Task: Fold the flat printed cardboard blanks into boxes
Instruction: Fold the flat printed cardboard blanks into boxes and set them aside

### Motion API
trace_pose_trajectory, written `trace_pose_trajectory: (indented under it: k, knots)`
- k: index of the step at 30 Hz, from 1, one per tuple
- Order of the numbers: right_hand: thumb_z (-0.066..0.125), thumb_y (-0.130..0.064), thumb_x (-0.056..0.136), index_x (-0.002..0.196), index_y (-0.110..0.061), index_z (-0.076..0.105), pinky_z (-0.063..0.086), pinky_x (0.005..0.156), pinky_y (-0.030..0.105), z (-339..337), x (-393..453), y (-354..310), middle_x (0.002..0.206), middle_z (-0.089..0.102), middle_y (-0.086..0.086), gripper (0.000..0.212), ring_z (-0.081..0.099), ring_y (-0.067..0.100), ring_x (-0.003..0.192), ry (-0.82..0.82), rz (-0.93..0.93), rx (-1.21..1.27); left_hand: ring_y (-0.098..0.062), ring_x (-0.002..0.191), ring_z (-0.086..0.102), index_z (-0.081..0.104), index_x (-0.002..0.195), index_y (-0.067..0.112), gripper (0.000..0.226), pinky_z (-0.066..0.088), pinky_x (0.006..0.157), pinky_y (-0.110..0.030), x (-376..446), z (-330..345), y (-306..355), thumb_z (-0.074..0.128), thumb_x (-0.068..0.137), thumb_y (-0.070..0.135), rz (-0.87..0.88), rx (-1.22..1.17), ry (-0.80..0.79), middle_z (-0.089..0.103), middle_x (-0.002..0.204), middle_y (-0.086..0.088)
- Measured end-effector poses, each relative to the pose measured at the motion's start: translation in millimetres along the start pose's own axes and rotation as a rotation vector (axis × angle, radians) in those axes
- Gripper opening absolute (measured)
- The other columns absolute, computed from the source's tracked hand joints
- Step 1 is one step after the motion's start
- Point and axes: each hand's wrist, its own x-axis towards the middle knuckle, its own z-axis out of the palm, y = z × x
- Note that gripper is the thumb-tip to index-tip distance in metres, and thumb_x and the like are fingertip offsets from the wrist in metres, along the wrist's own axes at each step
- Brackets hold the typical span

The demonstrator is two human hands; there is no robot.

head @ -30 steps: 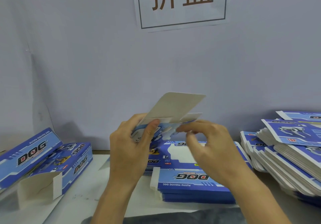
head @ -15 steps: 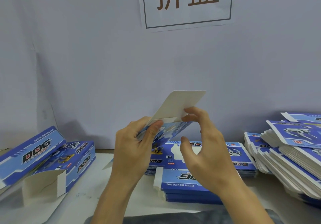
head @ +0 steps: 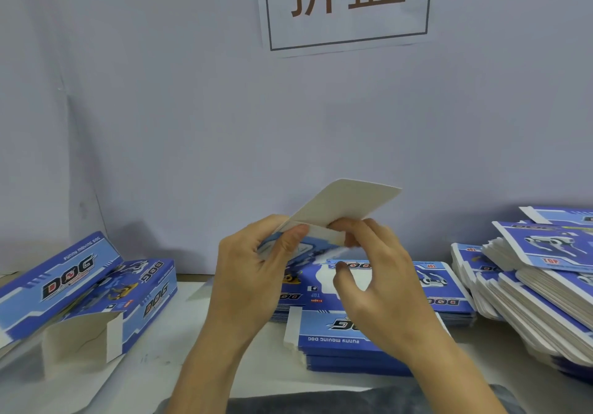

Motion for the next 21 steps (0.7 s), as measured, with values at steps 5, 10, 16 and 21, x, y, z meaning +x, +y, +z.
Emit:
trace_pose_trajectory:
  k: [5, 10, 16, 21]
  knots:
    - [0.046, -0.036, 0.079, 0.114, -0.041, 0.062, 0.038, 0.089, 0.015, -1.3, -3.3, 0.5, 0.106, 0.046, -0.047, 0.039, 0.035, -0.018, 0.111, -0.097, 0.045, -0.03, -0.017, 0.11, 0.06, 0.059, 0.103, 0.05, 0.024, 0.052, 0.093, -0.046, -0.5, 6.1, 9.1, 0.057, 0.085, 0.064, 0.042, 0.149, -0.006, 0.06, 0.101, 0.036]
    - [0.056, -0.024, 0.086, 0.11, -0.076, 0.035, 0.042, 0.06, 0.002, -5.4, -2.6, -1.6, 0.088, 0.041, -0.058, 0.061, 0.047, -0.024, 0.091, -0.291, 0.136, 0.031, -0.001, 0.111, 0.044, 0.043, 0.106, 0.046, 0.04, 0.036, 0.094, -0.014, -2.1, 11.6, 5.3, 0.056, 0.076, 0.068, 0.078, 0.211, 0.159, 0.047, 0.113, 0.029]
    - [0.052, -0.009, 0.099, 0.084, -0.034, 0.051, 0.04, 0.052, 0.006, -3.7, 2.1, 4.0, 0.061, 0.051, -0.04, 0.03, 0.053, -0.01, 0.059, -0.224, 0.199, 0.122, -0.005, 0.145, 0.027, 0.031, 0.145, 0.044, 0.075, 0.031, 0.117, -0.051, -7.4, 9.5, -2.3, 0.071, 0.082, 0.041, 0.195, 0.303, -0.003, 0.036, 0.153, 0.016]
    - [0.054, -0.001, 0.099, 0.086, -0.024, 0.057, 0.051, 0.058, 0.008, -23.7, 13.0, -11.1, 0.083, 0.069, -0.023, 0.027, 0.065, -0.011, 0.087, -0.142, 0.222, 0.382, -0.008, 0.151, -0.024, -0.028, 0.143, 0.057, 0.15, 0.001, 0.124, -0.04, -8.4, 8.5, -10.9, 0.089, 0.05, 0.066, 0.163, 0.557, -0.221, -0.026, 0.16, 0.024]
